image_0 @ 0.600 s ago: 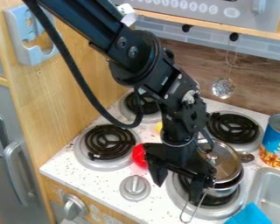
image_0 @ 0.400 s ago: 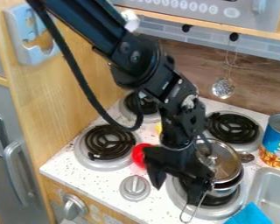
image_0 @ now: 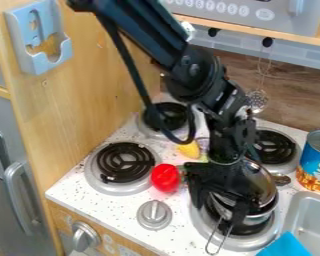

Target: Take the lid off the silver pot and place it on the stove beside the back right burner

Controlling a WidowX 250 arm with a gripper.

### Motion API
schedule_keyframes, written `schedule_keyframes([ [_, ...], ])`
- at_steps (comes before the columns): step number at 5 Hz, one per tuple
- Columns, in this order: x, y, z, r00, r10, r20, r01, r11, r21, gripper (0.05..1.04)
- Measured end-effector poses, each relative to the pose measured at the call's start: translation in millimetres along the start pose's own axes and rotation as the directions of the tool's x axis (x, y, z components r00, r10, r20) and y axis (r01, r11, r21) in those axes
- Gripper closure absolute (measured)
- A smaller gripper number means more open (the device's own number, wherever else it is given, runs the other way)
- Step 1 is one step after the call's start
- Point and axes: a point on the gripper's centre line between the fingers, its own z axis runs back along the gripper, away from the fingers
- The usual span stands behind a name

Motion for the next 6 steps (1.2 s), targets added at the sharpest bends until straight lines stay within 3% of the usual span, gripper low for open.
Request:
schedule_keyframes([
  [4,52.1,-13.7,8.2,0.998,0.058,-0.022,-0.058,0.998,-0.024,0.081],
  [6,61.2,-7.4,0.3,0.997,0.063,-0.034,-0.062,0.998,0.025,0.081],
])
